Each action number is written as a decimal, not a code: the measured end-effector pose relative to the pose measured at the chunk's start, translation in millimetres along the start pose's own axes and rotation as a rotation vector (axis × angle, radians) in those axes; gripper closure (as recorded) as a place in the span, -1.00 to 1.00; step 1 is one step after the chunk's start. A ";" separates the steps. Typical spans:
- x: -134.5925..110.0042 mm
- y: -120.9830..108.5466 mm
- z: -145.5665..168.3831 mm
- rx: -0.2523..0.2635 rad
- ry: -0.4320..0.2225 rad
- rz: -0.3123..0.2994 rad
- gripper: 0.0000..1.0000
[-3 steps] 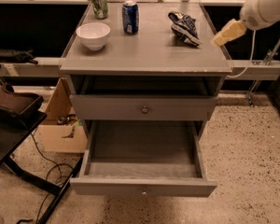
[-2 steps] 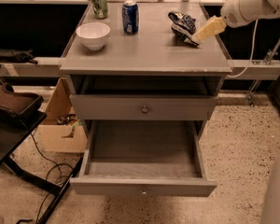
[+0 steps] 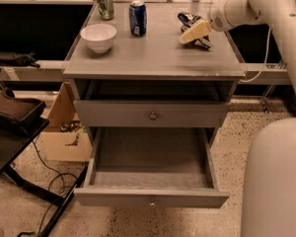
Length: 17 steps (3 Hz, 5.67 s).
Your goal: Place blue chip bag into middle drawer
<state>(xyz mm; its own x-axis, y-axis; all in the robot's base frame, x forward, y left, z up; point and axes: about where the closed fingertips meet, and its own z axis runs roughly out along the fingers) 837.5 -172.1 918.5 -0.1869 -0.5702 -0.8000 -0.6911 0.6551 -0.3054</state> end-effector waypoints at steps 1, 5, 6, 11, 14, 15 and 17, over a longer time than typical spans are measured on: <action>7.8 -5.2 43.8 0.039 0.012 -0.003 -1.00; 26.6 -20.5 84.6 0.100 0.033 -0.016 0.84; 13.1 -23.1 67.0 0.097 -0.007 -0.009 1.00; 47.0 149.1 -239.0 -0.039 -0.243 -0.070 1.00; 179.1 179.3 -251.6 -0.189 -0.254 0.103 1.00; 181.3 182.2 -243.5 -0.197 -0.249 0.105 1.00; 287.8 236.3 -132.2 -0.315 -0.106 0.159 1.00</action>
Offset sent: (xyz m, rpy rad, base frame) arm 0.1144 0.0025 -0.0826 -0.0976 -0.0898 -0.1529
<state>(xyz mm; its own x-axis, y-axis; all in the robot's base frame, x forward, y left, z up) 528.1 -246.9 684.4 -0.2466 -0.4082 -0.8790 -0.8434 0.5372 -0.0128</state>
